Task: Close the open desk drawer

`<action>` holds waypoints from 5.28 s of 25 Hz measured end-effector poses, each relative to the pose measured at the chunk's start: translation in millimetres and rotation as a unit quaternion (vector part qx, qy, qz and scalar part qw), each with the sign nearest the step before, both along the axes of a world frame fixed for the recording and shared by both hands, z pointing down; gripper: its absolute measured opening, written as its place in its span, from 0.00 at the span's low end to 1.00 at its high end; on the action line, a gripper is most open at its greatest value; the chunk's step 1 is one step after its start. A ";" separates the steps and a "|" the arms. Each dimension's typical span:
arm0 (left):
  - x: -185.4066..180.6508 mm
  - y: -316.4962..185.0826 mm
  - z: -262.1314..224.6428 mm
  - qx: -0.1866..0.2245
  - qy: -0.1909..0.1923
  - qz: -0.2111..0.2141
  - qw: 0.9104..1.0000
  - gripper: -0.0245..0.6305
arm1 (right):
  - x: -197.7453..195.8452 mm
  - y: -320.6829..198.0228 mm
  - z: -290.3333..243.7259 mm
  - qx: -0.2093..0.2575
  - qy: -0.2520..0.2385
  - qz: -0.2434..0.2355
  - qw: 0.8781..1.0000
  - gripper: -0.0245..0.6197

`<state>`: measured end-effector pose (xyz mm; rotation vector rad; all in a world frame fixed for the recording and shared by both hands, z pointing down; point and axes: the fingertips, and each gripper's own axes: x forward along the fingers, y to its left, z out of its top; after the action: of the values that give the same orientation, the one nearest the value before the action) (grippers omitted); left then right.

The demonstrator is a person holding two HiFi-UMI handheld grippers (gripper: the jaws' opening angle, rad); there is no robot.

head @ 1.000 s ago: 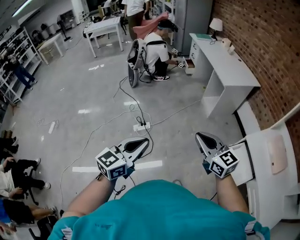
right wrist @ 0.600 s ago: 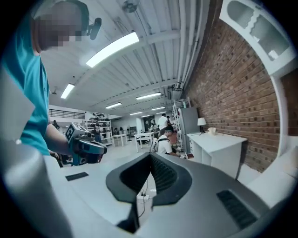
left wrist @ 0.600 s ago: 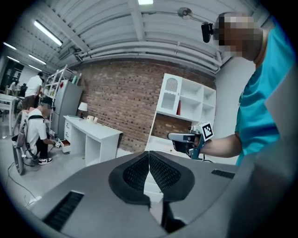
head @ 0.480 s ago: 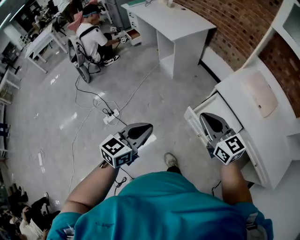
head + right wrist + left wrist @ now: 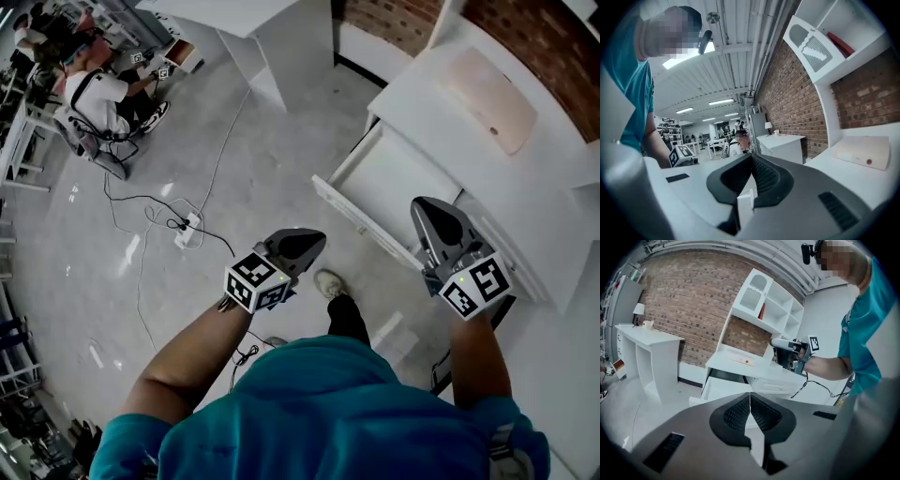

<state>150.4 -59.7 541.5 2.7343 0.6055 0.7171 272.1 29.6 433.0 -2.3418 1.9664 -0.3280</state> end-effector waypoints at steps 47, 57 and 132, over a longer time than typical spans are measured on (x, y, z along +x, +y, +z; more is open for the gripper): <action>141.5 54.9 200.2 0.060 -0.096 0.033 0.993 0.06 | 82.8 110.9 103.7 -0.002 -0.080 0.132 0.988 0.07; 167.9 57.1 199.1 0.057 -0.093 0.031 0.994 0.06 | 97.5 124.6 105.7 -0.001 -0.079 0.148 0.986 0.07; 348.1 68.8 198.8 0.046 -0.082 0.026 0.995 0.06 | 123.3 166.4 139.1 -0.023 -0.071 0.212 0.974 0.07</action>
<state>498.5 9.1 740.3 2.7146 0.6232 0.9931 395.4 196.0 572.1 -2.5998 1.3623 -0.4950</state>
